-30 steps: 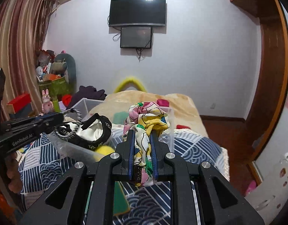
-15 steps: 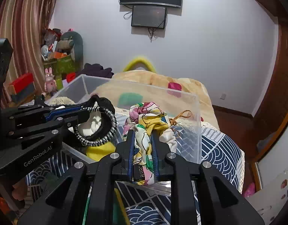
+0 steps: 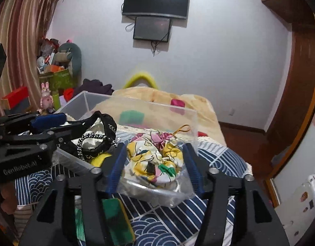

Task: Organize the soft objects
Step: 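Release the scrunchie into the clear box with the right gripper while the left drops the bracelet in, then grasp the green knit glove with the left gripper while the right grasps the green sponge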

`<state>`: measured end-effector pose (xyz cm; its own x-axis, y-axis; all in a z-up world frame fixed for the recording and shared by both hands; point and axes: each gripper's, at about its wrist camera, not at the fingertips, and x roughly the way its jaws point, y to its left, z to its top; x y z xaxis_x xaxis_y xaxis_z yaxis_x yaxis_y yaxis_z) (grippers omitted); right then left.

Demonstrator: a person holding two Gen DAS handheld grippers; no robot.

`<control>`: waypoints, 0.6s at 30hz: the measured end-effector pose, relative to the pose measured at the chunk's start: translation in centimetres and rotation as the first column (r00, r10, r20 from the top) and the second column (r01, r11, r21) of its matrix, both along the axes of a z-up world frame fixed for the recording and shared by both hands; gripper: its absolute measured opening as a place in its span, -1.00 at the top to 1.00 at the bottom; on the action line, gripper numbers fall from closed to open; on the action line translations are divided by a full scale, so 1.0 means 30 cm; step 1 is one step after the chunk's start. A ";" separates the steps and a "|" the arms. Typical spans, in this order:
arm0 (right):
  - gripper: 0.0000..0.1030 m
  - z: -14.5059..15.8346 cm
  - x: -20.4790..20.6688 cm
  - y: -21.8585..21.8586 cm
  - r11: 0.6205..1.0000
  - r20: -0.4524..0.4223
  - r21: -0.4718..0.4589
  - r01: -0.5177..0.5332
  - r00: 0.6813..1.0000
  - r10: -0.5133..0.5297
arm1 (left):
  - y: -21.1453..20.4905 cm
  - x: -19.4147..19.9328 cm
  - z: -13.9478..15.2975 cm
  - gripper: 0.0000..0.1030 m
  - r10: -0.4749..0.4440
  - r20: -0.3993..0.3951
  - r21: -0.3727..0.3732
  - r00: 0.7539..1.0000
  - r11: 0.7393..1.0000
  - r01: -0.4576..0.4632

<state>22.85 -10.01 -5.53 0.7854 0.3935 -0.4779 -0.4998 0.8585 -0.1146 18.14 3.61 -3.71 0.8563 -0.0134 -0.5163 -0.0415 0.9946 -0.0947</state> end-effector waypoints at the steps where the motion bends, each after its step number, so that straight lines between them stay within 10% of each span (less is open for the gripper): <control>1: -0.15 0.005 -0.009 -0.002 1.000 0.009 0.005 0.002 1.000 -0.002 | 0.001 -0.013 0.006 0.03 -0.001 0.008 0.005 1.000 1.000 0.001; 18: -0.48 -0.052 -0.128 -0.031 0.998 -0.020 -0.016 -0.055 0.998 0.054 | -0.055 -0.214 -0.092 -0.60 -0.052 -0.045 0.007 0.998 0.999 0.052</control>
